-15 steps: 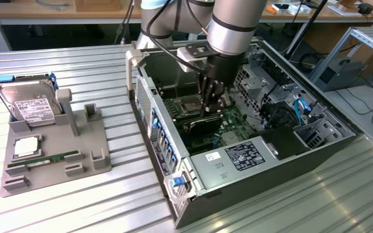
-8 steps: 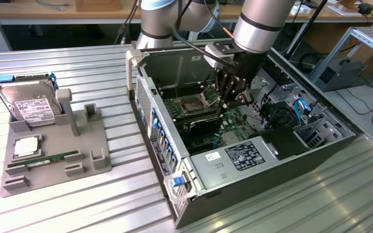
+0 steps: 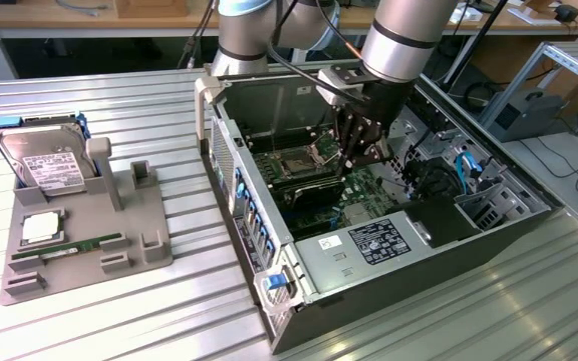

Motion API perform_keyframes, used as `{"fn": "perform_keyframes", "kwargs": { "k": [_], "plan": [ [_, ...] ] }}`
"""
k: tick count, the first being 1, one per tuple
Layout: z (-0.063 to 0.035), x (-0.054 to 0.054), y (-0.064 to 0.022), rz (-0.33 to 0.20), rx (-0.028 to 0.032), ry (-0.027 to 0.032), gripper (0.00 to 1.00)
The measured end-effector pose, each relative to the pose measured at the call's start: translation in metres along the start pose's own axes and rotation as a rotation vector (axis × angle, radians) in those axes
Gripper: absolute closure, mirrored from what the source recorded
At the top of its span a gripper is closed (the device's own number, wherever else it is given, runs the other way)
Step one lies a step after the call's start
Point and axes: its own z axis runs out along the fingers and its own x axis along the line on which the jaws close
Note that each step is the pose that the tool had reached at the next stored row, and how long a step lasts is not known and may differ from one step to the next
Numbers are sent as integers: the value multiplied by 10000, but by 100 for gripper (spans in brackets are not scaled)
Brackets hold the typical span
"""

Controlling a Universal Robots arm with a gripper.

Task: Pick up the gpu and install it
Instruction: 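Press down on the gpu until it lock into place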

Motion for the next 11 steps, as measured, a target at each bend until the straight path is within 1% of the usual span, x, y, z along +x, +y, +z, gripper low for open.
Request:
{"fn": "perform_keyframes", "kwargs": {
  "k": [1, 3, 6, 8, 11],
  "plan": [
    [0, 0, 6, 0, 0, 0, 89],
    [3, -2, 63, -1, 0, 1, 89],
    [24, -7, 220, 0, 1, 0, 89],
    [60, -12, 369, 0, 1, -1, 89],
    [110, -17, 478, -1, 1, 0, 89]
  ]
}}
